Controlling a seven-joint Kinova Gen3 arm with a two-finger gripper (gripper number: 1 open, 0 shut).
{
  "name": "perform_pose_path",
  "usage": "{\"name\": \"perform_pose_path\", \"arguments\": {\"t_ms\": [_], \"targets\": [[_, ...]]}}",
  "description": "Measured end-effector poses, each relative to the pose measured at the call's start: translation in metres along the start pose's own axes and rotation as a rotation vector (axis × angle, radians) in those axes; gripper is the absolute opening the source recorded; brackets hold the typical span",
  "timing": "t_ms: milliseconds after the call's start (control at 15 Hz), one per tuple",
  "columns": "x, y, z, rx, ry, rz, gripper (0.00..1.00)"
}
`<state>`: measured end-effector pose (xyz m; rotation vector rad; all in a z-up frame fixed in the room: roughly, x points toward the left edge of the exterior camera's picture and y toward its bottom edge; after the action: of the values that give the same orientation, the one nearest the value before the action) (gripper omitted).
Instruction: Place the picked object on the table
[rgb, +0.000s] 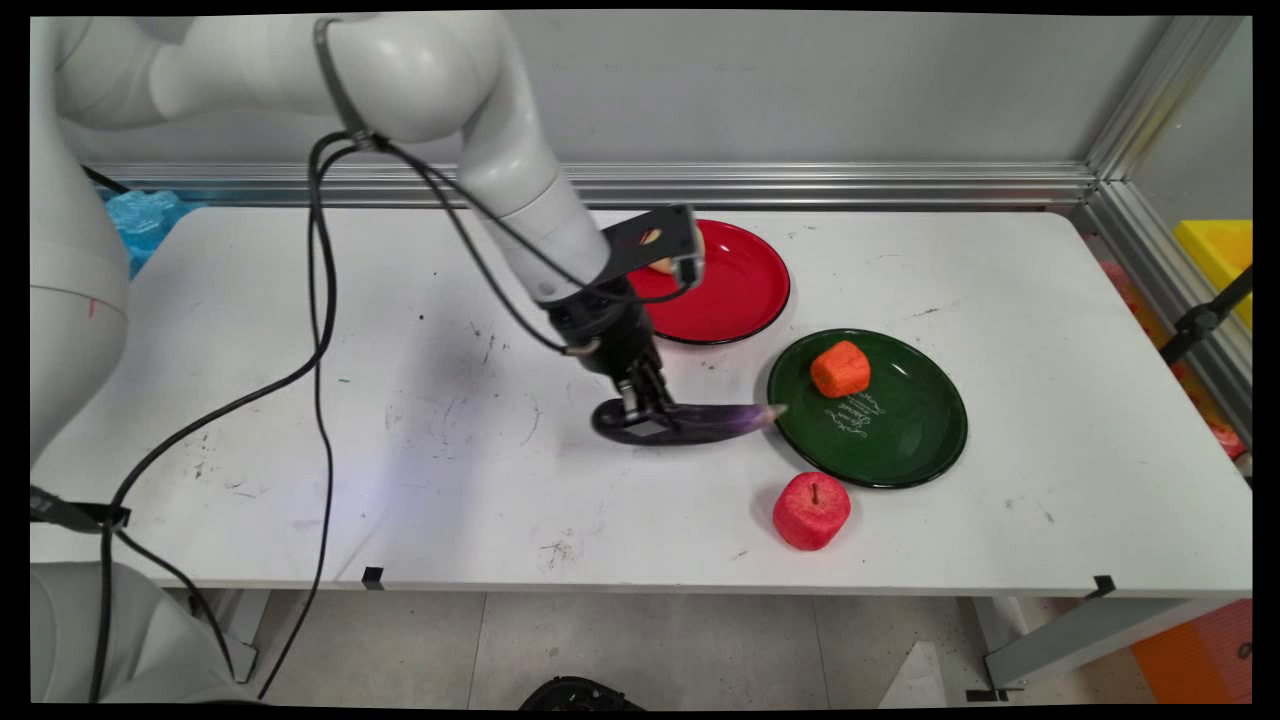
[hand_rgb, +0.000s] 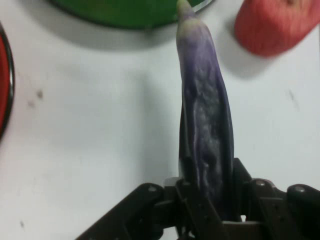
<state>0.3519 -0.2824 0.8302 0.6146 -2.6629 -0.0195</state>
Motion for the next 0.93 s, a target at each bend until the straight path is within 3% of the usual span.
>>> {"name": "perform_pose_path", "arguments": {"t_ms": [400, 933], "targets": [[-0.036, -0.005, 0.014, 0.029, -0.021, -0.007, 0.0], [-0.052, -0.018, 0.027, 0.074, -0.011, -0.018, 0.0]]}}
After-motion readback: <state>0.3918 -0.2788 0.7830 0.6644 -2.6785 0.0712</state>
